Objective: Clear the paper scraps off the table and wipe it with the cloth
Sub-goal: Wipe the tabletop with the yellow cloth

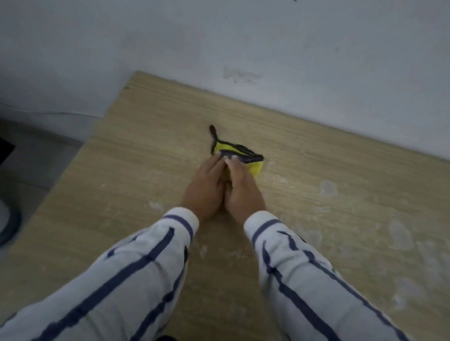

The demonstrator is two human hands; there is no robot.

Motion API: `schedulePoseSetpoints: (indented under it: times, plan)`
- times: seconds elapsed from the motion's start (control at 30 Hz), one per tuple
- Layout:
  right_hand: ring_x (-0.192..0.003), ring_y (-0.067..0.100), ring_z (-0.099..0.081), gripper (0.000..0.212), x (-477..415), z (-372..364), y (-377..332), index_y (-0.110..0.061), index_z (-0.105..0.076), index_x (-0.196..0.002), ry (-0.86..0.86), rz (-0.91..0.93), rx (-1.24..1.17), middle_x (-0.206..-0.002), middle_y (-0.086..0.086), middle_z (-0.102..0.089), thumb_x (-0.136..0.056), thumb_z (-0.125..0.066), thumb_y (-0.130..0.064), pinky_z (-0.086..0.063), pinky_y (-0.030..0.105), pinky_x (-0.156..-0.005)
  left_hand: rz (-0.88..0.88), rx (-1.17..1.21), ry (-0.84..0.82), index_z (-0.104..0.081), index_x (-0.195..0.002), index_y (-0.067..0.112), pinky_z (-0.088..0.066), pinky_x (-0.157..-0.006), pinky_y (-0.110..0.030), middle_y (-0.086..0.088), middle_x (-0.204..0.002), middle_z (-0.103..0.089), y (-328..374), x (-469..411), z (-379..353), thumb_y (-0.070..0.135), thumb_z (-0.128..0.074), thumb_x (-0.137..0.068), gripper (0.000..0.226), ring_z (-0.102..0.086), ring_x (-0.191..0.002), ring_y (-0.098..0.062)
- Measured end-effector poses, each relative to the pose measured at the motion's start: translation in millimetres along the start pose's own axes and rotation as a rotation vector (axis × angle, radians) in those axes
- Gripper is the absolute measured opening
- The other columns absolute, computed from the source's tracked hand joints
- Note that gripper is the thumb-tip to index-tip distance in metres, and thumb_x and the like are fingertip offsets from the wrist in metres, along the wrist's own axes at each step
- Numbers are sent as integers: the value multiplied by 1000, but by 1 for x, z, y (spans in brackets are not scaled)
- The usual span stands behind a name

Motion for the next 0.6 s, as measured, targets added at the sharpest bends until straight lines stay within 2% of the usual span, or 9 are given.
schedulePoseSetpoints:
  times: [0.07,0.13,0.23,0.3,0.33,0.4,0.47,0.53,0.6]
  plan:
    - [-140,26,-25,52,-5,-7,6,-16,-30,-143,-86,23,183,-153,8,-26,-95,-43,-27,-22,41,-114,160,-71,83,-24,-146,10,-13,-116,-36,-12,-155,-20,-7,15,-4,17,-34,-95,53,-16,-143,-25]
    - [-140,22,-22,47,-2,-4,16,-22,-33,-141,-69,13,310,-155,0,-24,-97,-37,-37,-21,40,-109,289,-218,100,-11,-149,13,-4,-117,-37,-6,-158,-9,-13,25,-7,30,-24,-100,54,-5,-145,-20]
    - [-134,28,-29,36,4,20,44,-17,-45,-129,-3,-110,356,-152,2,-29,-96,-37,-30,-27,43,-103,323,-269,17,-9,-150,14,2,-117,-41,-5,-159,-6,-10,22,-11,47,-19,-97,63,0,-146,-19]
    - [-119,36,-47,33,18,47,73,-10,-55,-117,82,-180,420,-138,13,-49,-90,-39,-21,-37,46,-96,315,-307,-6,-11,-150,13,3,-116,-43,-5,-158,-7,-8,20,-14,52,-17,-96,67,0,-146,-20]
    - [-105,41,-57,31,29,65,95,-6,-60,-107,164,-255,417,-121,21,-60,-83,-43,-16,-44,48,-89,311,-330,-14,-11,-150,13,2,-117,-44,-5,-159,-7,-8,20,-14,52,-16,-95,68,0,-146,-20]
    - [-92,46,-60,27,62,101,136,0,-63,-94,270,-455,373,-97,28,-66,-74,-50,-13,-50,51,-83,305,-359,-29,-10,-150,13,2,-117,-45,-5,-159,-5,-8,20,-15,52,-15,-95,67,2,-146,-21]
    - [-110,46,-52,35,82,119,156,5,-60,-97,286,-580,328,-107,30,-62,-77,-44,-19,-43,51,-94,293,-369,-27,-10,-150,12,2,-117,-46,-5,-159,-5,-7,20,-14,49,-16,-96,65,2,-146,-22]
    - [-119,43,-45,55,81,115,145,5,-59,-102,300,-580,184,-121,28,-55,-75,-33,-35,-39,50,-99,248,-381,-64,-11,-150,12,2,-117,-46,-4,-159,-6,-3,21,-16,48,-17,-97,64,1,-146,-22]
    - [-130,38,-36,61,76,90,118,-7,-47,-129,215,-543,145,-140,18,-43,-81,-40,-44,-31,48,-106,167,-410,-95,-11,-150,12,1,-117,-46,-4,-158,-7,4,25,-21,47,-17,-96,64,0,-146,-22]
Point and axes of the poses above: each hand's wrist, its own x-axis away from the middle knuckle, its own z-axis out of the back of the hand, y = z × x, the point moved 4 cm from there along -x, towards the middle knuckle
